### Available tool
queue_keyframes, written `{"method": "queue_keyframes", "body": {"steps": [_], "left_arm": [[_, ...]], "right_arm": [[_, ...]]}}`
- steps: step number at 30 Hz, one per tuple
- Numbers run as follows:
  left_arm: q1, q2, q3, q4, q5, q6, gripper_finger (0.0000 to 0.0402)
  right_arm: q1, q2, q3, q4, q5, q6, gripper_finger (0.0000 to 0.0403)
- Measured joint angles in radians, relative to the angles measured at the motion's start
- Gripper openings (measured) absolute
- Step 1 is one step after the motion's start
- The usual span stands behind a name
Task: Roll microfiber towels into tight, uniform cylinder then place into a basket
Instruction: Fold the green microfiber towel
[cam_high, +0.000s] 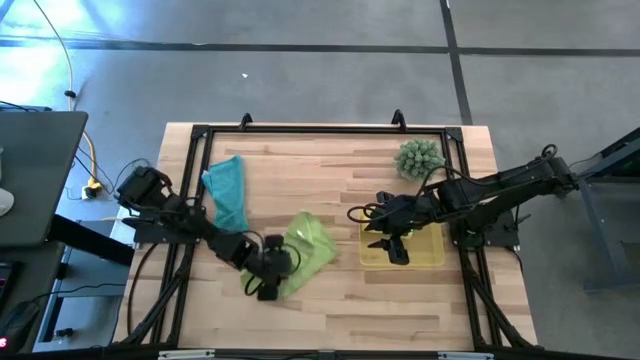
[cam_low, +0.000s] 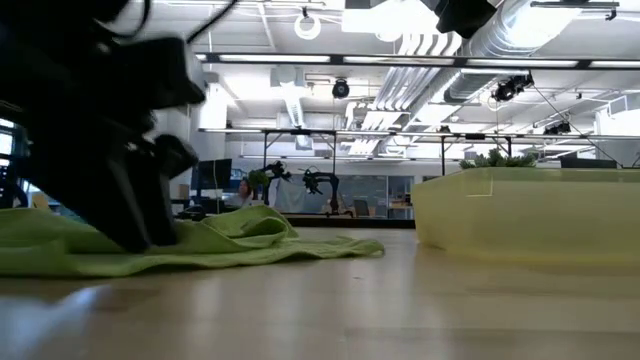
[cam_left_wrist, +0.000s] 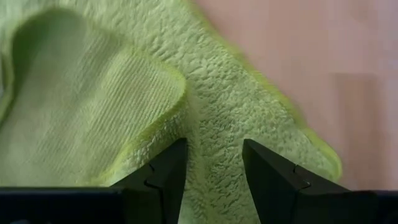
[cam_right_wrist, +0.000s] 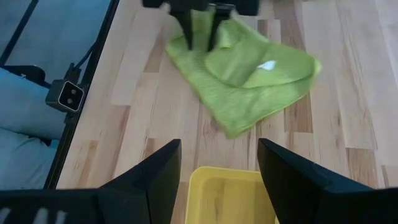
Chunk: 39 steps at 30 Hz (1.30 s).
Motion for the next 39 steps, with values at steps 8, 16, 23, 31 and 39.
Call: {"method": "queue_keyframes", "body": {"steps": [8,16,23,31,39], "left_arm": [[-0.082,-0.017,0.147,-0.016,0.024,0.138,0.0147],[-0.152,-0.02,0.174,-0.208,0.148,0.066,0.0147],[-0.163,-0.02,0.173,-0.407,0.146,-0.045,0.0147],[-0.164,0.027,0.175,-0.355,0.125,-0.104,0.0147],[-0.144,0.132,0.179,-0.188,0.092,-0.133,0.0147]], "right_arm": [[0.0,0.0,0.0,0.002,0.0,-0.001,0.0204],[0.0,0.0,0.0,0.106,0.02,-0.067,0.0204],[0.0,0.024,-0.008,0.251,0.018,0.089,0.0204],[0.0,0.047,-0.008,0.32,0.014,0.31,0.0204],[0.0,0.065,-0.009,0.315,0.014,0.348,0.0204]]}}
